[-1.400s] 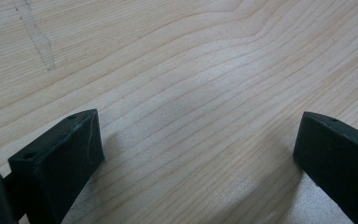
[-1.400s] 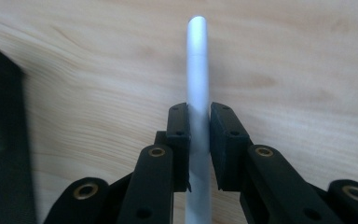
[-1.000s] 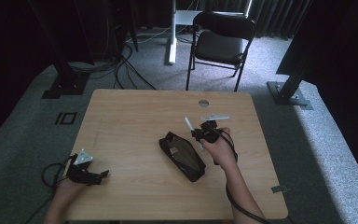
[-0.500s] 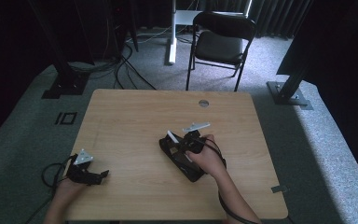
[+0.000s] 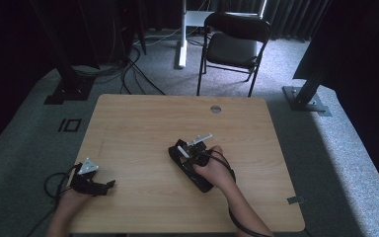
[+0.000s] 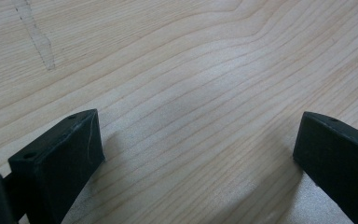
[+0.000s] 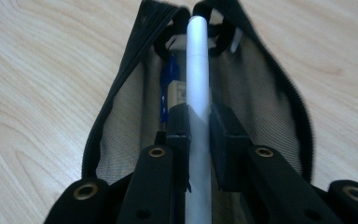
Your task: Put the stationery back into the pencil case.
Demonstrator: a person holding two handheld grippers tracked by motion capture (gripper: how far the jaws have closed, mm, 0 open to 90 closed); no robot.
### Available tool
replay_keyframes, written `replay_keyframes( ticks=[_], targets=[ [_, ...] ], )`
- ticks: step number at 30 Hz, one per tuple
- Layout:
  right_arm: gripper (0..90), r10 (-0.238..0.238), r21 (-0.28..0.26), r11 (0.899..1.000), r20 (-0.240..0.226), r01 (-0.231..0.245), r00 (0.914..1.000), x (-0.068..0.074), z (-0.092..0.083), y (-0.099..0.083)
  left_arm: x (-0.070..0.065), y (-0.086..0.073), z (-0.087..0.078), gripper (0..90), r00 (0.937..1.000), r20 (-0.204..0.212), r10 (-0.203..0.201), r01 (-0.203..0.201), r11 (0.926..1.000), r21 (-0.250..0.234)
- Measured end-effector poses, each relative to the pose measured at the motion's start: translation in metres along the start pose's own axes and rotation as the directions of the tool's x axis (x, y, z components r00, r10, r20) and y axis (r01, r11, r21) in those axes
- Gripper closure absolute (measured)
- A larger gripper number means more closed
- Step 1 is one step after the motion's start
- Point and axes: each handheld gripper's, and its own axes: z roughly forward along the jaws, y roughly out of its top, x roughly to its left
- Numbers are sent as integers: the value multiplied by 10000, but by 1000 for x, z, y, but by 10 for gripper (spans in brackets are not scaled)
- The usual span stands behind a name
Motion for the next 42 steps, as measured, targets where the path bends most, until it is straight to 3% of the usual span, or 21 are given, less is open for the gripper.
replay_keyframes(
  ticks=[14,20,21,23,24,27,29,31,36,42],
  targets=[
    [742,74,81,9999,-367,-71,9993,-3,2,0,0,0,0,16,10000,5,0,0,10000,-2],
    [719,106,-414,9991,-695,-135,9975,-2,-9,2,0,0,0,16,10000,10,27,-27,10000,-2],
    [698,77,-820,9965,-901,-151,9959,-3,-17,4,0,0,0,16,10000,13,28,-28,10000,-5],
    [688,122,-955,9952,-976,-215,9952,-3,-20,5,0,0,0,16,10000,13,24,-24,10000,-9],
    [654,-22,-1406,9900,-880,-102,9961,-6,-28,7,0,0,0,16,10000,12,22,-22,10000,-12],
    [642,32,-1653,9861,-934,-187,9956,-10,-35,8,0,0,0,16,10000,13,23,-23,10000,-11],
    [606,160,-2089,9775,-725,-308,9972,-19,-43,7,0,0,0,16,10000,12,17,-17,10000,-14],
    [603,213,-2199,9749,-645,-350,9977,-22,-44,6,0,0,0,16,10000,12,20,-20,10000,-14],
    [535,625,-2508,9660,-83,-626,9980,-44,-50,-8,0,0,0,16,10000,12,24,-24,10000,-9],
    [501,1217,-2678,9575,374,-1074,9919,-65,-52,-24,0,0,0,16,10000,15,11,-11,10000,-8]
  ],
)
